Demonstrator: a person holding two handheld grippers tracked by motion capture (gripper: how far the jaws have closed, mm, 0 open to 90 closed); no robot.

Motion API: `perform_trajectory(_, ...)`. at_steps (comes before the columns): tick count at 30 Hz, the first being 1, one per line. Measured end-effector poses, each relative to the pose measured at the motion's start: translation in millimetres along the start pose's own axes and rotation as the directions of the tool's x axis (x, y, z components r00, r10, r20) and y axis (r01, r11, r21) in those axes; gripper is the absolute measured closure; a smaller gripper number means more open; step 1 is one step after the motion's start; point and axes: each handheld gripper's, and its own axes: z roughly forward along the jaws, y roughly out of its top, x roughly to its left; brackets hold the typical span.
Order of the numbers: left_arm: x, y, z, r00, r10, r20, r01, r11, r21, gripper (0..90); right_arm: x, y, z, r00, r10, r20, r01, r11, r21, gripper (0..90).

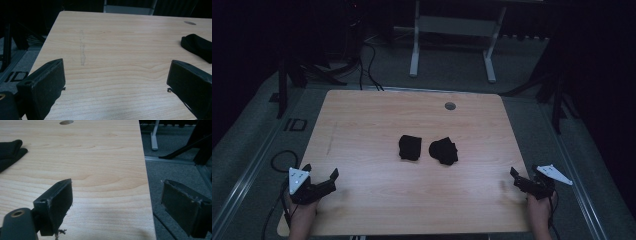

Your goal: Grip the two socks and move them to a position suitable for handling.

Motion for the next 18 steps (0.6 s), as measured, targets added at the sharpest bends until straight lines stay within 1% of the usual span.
perform_trajectory(3,0.2,0.5,-0.4,1.0,0.001,-0.002,-0.001,1.0,-0.004,2.1,-0.6,0.1,-0.1,1.0,0.006,-0.006,-0.006,1.0,0.002,10.5)
perform_trajectory(4,1.0,1.1,-0.8,0.9999,-0.012,0.011,0.012,0.9999,-0.005,2.1,-1.5,0.3,0.4,0.9998,0.013,-0.011,-0.013,1.0,0.01,10.5)
perform_trajectory(5,1.3,1.3,-0.9,0.9998,-0.016,0.015,0.016,0.9999,-0.005,2.1,-1.7,0.2,0.2,0.9998,0.018,-0.011,-0.018,1.0,0.011,10.5)
perform_trajectory(6,0.4,1.8,-0.3,0.9998,-0.019,-0.005,0.019,0.9998,-0.005,2.1,-2.2,0.0,-0.2,0.9997,0.021,-0.015,-0.021,1.0,0.01,10.5)
perform_trajectory(7,0.4,2.1,-0.3,0.9997,-0.02,-0.011,0.02,0.9998,-0.002,2.1,-2.7,-0.1,-0.3,0.9994,0.021,-0.027,-0.021,1.0,0.013,10.5)
perform_trajectory(8,0.4,2.1,-0.3,0.9997,-0.02,-0.011,0.02,0.9998,-0.002,2.1,-2.7,-0.1,-0.3,0.9994,0.021,-0.027,-0.021,1.0,0.013,10.5)
perform_trajectory(9,1.2,2.1,-1.1,0.9991,-0.04,0.013,0.04,0.9992,0.009,2.1,-2.6,-0.2,-0.5,0.9994,0.018,-0.028,-0.017,1.0,0.026,10.5)
perform_trajectory(10,1.3,2.0,-1.2,0.9991,-0.036,0.023,0.035,0.9992,0.02,2.1,-2.2,0.0,-0.5,0.9991,0.02,-0.038,-0.019,0.999,0.041,10.5)
perform_trajectory(13,0.6,2.3,-1.2,0.9987,-0.032,0.039,0.032,0.9992,0.023,2.1,1.4,0.9,0.1,0.9983,0.008,-0.058,-0.003,0.997,0.078,10.5)
perform_trajectory(14,0.5,3.2,-1.2,0.9977,-0.039,0.055,0.038,0.999,0.023,2.1,3.5,1.3,0.3,0.9975,0.008,-0.071,-0.002,0.996,0.088,10.5)
perform_trajectory(15,-0.2,4.0,-1.1,0.9968,-0.049,0.063,0.048,0.9987,0.015,2.1,5.9,2.0,1.0,0.9968,-0.001,-0.08,0.009,0.995,0.098,10.5)
perform_trajectory(16,-0.9,4.9,-0.7,0.9963,-0.052,0.068,0.05,0.9985,0.019,2.1,8.7,3.0,2.0,0.9963,-0.013,-0.085,0.022,0.994,0.111,10.5)
perform_trajectory(17,-1.8,6.0,-0.3,0.995,-0.056,0.082,0.054,0.9982,0.027,2.2,11.0,3.9,3.2,0.9949,-0.025,-0.098,0.037,0.992,0.121,10.5)
perform_trajectory(18,-3.0,6.7,-0.1,0.9927,-0.071,0.098,0.069,0.9972,0.03,2.4,13.7,5.0,4.5,0.993,-0.028,-0.115,0.043,0.991,0.13,10.5)
